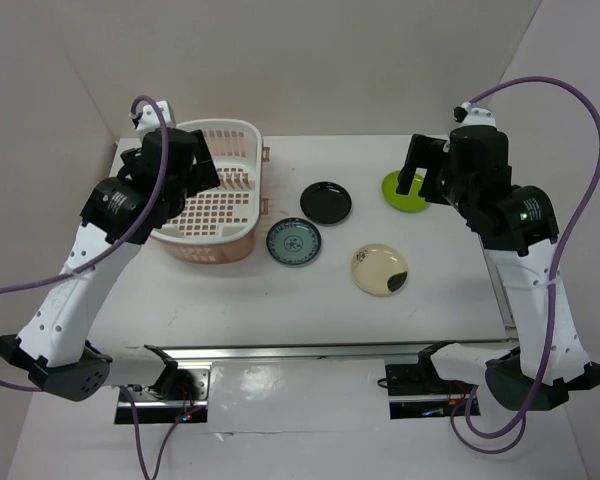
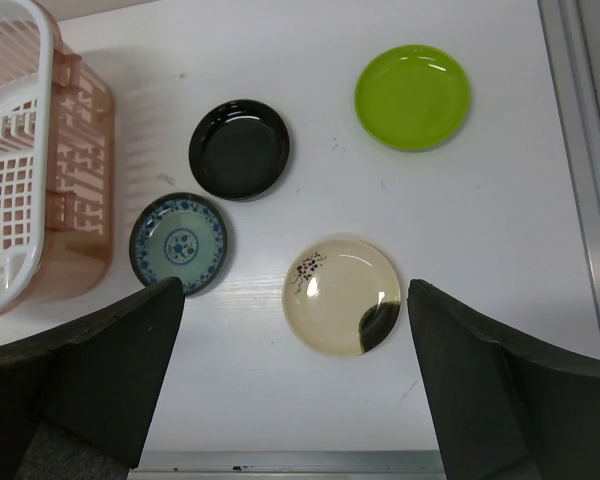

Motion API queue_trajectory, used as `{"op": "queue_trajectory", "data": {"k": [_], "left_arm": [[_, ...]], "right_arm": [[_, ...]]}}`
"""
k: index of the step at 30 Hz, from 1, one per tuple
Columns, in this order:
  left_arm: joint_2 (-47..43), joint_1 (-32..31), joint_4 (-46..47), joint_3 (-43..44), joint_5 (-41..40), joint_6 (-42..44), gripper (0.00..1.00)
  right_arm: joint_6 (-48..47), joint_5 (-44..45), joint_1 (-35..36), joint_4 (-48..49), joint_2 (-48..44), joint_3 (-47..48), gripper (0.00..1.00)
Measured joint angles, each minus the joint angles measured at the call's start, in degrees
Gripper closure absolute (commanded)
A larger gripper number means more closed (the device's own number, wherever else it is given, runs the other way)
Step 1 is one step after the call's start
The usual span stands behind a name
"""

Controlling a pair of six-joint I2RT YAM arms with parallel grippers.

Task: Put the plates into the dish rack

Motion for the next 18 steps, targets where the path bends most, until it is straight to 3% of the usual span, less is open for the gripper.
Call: {"op": "queue_trajectory", "data": {"k": [12,18], "left_arm": [[1.0,-0.1,0.3,0.3,-1.0,1.3,0.0],[1.6,-0.1,1.0,0.5,0.2,2.6,0.0]], "right_arm": [[0.0,0.2,-0.1,0.4,-0.7,-0.7,0.0],[3.7,1.9,-0.5,4.3,-2.0,-10.4,0.0]]}}
